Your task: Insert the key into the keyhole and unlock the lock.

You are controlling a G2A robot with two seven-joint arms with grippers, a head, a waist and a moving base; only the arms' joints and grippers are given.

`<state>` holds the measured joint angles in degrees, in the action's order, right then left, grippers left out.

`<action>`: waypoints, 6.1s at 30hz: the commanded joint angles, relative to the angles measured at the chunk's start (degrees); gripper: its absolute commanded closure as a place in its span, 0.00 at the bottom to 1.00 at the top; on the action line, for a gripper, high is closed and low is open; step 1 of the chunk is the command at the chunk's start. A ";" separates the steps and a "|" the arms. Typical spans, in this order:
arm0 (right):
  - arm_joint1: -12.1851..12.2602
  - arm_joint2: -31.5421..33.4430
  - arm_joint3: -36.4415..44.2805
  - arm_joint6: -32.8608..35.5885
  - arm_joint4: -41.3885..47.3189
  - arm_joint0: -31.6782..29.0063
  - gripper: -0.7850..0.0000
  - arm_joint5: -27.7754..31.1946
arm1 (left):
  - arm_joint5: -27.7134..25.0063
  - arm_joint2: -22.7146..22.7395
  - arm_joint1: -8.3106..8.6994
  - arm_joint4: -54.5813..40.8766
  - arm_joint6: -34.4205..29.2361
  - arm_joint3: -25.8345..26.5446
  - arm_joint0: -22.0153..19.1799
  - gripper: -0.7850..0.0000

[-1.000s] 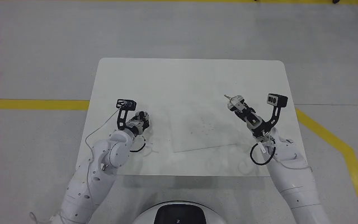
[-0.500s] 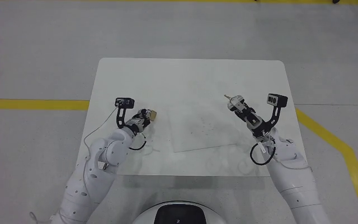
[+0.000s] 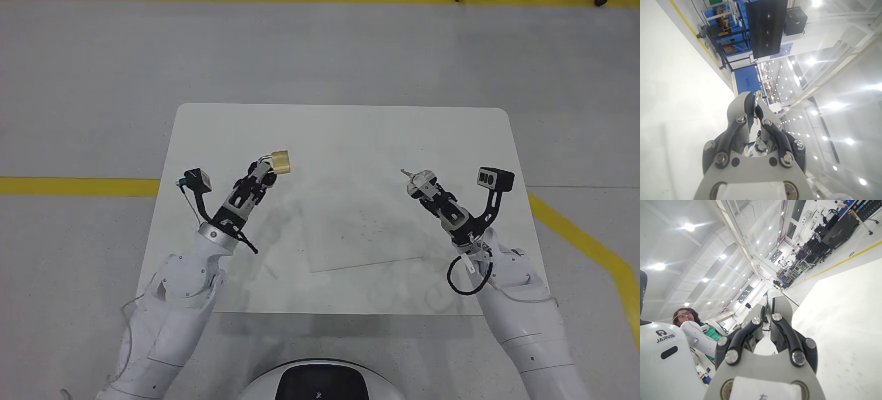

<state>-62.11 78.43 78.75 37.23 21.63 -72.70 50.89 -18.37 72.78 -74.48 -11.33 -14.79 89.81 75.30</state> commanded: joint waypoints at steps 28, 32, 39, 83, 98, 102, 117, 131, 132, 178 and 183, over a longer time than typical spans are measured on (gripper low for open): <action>-1.14 -2.89 -0.95 -7.63 -1.46 1.42 1.00 -6.96 | 7.44 -11.18 -2.15 -9.30 -11.63 -4.50 -8.19 1.00; -2.25 -6.95 -2.74 -9.59 -2.54 4.51 1.00 -10.38 | 7.54 -13.76 -2.49 -5.61 -12.67 -4.46 -9.50 1.00; -3.42 -10.35 -5.99 -10.16 -4.38 8.46 1.00 -13.00 | 4.02 -14.14 -2.83 -7.40 -13.63 -5.48 -9.62 1.00; -2.31 -0.01 11.50 -8.85 -11.81 -1.74 1.00 -9.65 | 3.61 -12.57 -5.45 -29.42 -14.78 -17.36 -12.51 1.00; -2.12 9.13 19.38 -26.47 -34.76 -10.87 1.00 -10.24 | 7.31 -17.37 -8.72 -43.23 -23.21 -26.97 -20.63 1.00; -2.12 9.13 19.38 -26.47 -34.76 -10.87 1.00 -10.24 | 7.31 -17.37 -8.72 -43.23 -23.21 -26.97 -20.63 1.00; -2.12 9.13 19.38 -26.47 -34.76 -10.87 1.00 -10.24 | 7.31 -17.37 -8.72 -43.23 -23.21 -26.97 -20.63 1.00; -2.42 10.99 29.53 -32.38 -54.15 -15.83 1.00 -18.74 | 3.76 -19.60 -10.88 -44.91 -29.91 -29.63 -25.20 1.00; -2.39 11.62 31.06 -32.72 -56.50 -16.61 1.00 -20.03 | 3.16 -20.32 -11.16 -43.90 -32.07 -31.42 -26.56 1.00; -6.52 -5.27 41.15 -44.80 -56.79 -21.79 1.00 -46.37 | -12.37 -21.85 -20.01 -44.73 -44.56 -58.15 -40.86 1.00; -7.14 -7.70 40.82 -47.22 -56.69 -21.53 1.00 -47.87 | -12.38 -21.92 -20.63 -43.96 -43.87 -58.40 -40.67 1.00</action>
<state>-69.17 71.10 119.75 -9.79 -35.21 -94.30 3.11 -30.71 50.88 -95.02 -55.49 -58.73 31.47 34.64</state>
